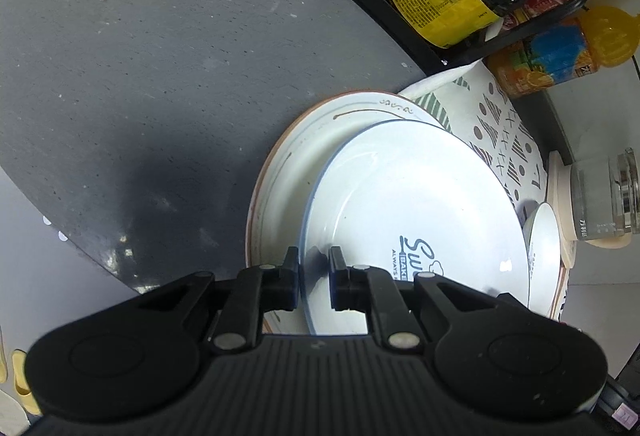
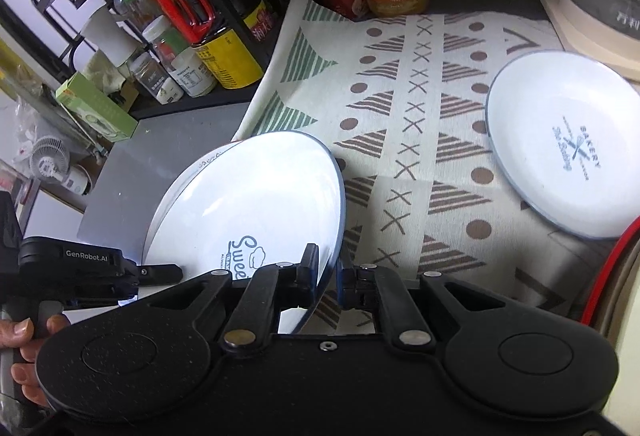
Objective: Organize plates and bowls
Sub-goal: 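Lift the 'Sweet' plate with both grippers onto the large flower plate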
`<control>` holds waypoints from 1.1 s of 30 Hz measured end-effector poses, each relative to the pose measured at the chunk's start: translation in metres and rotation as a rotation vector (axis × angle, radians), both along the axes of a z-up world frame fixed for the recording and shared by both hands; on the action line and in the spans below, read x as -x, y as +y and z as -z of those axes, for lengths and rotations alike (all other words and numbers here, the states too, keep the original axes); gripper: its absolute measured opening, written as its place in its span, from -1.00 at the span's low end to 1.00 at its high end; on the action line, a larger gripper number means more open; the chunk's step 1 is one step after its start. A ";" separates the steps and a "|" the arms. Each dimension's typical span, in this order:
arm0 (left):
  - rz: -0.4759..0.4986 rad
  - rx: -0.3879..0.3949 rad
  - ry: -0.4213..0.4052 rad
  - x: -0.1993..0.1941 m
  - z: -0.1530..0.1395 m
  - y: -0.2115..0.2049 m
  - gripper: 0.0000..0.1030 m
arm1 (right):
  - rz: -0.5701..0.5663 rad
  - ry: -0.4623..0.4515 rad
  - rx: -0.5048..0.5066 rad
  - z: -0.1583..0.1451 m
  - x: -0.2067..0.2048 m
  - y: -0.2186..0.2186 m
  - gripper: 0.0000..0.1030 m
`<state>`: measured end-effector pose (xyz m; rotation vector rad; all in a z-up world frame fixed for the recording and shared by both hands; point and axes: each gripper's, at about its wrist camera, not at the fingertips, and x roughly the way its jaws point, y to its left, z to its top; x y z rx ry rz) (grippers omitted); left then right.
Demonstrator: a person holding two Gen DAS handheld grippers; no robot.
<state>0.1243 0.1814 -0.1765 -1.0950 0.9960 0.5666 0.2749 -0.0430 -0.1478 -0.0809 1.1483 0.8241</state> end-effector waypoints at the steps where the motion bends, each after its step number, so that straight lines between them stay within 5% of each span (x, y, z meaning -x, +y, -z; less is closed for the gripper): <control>1: 0.002 0.000 0.006 -0.001 0.000 0.001 -0.79 | 0.007 0.010 -0.004 0.001 -0.001 0.000 -0.84; 9: 0.030 -0.094 0.044 -0.002 -0.024 0.007 -0.64 | 0.016 0.029 -0.005 0.006 -0.002 0.004 -0.88; 16: 0.024 -0.199 0.049 0.001 -0.040 0.012 -0.30 | 0.019 0.037 0.013 0.010 -0.004 0.005 -0.86; 33: -0.015 -0.149 0.076 0.008 -0.016 0.018 -0.35 | -0.011 0.034 0.059 0.021 -0.001 0.021 -0.80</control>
